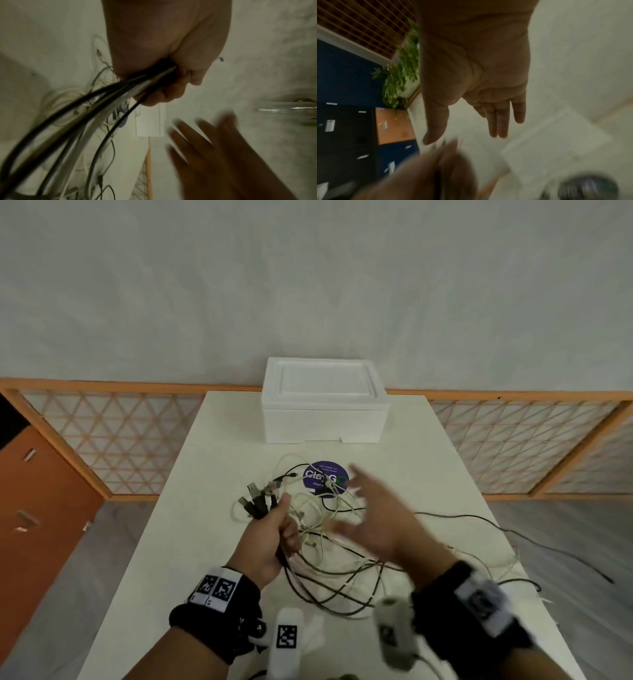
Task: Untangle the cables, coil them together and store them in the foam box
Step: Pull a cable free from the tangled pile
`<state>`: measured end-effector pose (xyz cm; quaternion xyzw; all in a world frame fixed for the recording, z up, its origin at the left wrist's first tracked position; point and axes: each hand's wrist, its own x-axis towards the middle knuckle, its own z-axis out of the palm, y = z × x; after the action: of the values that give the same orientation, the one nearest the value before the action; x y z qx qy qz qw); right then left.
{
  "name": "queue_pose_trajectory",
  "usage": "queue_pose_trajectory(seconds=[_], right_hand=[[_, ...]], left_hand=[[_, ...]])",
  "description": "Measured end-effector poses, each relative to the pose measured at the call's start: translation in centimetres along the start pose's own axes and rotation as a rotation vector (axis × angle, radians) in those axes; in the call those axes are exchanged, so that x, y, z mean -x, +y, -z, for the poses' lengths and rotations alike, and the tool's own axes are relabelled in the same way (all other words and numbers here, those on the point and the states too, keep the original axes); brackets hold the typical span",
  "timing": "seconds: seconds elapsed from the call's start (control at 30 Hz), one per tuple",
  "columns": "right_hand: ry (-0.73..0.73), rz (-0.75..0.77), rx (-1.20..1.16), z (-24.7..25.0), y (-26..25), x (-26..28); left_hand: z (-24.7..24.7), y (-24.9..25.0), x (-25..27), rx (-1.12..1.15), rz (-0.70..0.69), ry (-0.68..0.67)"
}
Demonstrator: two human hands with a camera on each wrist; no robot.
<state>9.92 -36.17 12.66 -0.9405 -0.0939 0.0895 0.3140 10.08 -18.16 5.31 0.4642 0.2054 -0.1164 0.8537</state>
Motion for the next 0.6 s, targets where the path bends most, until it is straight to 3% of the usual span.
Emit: queue_pose_trajectory(seconds=[0.07, 0.17, 0.23, 0.33, 0.47, 0.53, 0.6], right_hand=[[-0.283, 0.053, -0.06, -4.8, -1.6, -0.2], [-0.294, 0.053, -0.134, -7.9, 0.1, -0.5], [-0.311, 0.095, 0.018, -7.3, 2.3, -0.5], [-0.258, 0.113, 0.238, -5.3, 6.5, -0.3], [-0.254, -0.033, 0.177, -1.4, 12.3, 0.1], [-0.214, -0.047, 0.06, 0.2, 14.3, 0.2], [-0.209, -0.04, 0.119, 1.3, 15.4, -0.1]], left_hand=[[-1.4, 0.2, 0.8, 0.028, -0.052, -0.063], [-1.5, 1.2, 1.6, 0.109, -0.138, -0.137], [-0.2, 2.4, 1.8, 0.298, -0.195, -0.132], [2.6, 3.7, 1.7, 0.508, -0.268, 0.041], [6.6, 4.5, 0.9, 0.61, -0.265, 0.3], [7.8, 4.3, 0.4, 0.564, -0.254, 0.363], [8.0, 3.5, 0.0, 0.435, -0.255, 0.365]])
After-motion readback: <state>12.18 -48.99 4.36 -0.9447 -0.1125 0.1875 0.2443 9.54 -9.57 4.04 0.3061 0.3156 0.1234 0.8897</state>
